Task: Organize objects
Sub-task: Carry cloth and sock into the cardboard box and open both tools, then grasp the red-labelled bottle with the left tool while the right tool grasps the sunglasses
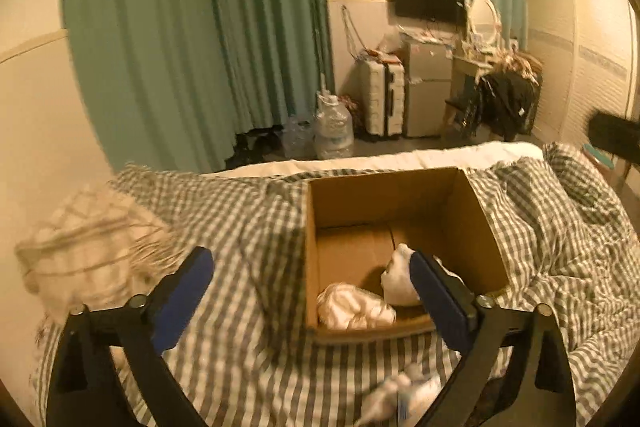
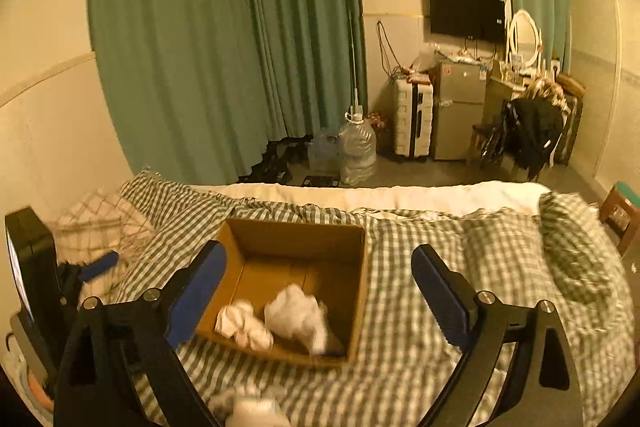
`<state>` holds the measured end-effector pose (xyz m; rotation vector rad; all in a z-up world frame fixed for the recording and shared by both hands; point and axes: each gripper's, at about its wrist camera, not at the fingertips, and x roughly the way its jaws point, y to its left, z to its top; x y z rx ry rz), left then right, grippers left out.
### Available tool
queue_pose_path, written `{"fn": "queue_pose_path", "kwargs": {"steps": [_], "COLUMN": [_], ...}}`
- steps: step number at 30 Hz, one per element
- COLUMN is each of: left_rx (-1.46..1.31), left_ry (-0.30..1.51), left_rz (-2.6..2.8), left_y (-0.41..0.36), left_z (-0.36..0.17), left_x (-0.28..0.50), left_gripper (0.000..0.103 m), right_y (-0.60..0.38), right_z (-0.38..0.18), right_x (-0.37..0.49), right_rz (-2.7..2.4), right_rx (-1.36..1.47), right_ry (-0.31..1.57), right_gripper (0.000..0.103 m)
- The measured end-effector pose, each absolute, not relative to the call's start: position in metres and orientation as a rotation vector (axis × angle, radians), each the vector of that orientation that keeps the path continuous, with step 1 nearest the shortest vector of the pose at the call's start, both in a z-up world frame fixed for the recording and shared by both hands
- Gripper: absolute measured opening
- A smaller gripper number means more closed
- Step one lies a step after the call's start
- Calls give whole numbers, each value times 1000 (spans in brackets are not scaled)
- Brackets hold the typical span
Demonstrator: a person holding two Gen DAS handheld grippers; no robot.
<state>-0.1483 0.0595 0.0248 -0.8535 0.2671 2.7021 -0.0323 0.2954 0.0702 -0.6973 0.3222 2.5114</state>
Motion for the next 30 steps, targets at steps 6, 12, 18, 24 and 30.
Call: {"fn": "queue_pose_path", "kwargs": {"steps": [6,12,18,24,30], "left_rx": [-875,-931,-1036,-1180,-1173], "left_ry": [198,179,173,240,368], "left_rz": [2746,2751,2713,2636,2525], "left_y": [27,8,5,16,37], "left_z": [29,-1,-54,-109,-132], "left_x": [-90,-47,-30,-29,-15], "left_gripper": [103,103,103,103,103], "right_y": [244,214,205,211,209], "right_z": [72,22,-42,-92,-111], "right_x": [27,56,47,28,15], "right_rz": [2475,2446,2397,2342,2321], "right_rx": [-724,-836,-995,-1175,-1264], "right_ry": [248,227,263,307,308], "right_gripper": [98,98,98,98,98]}}
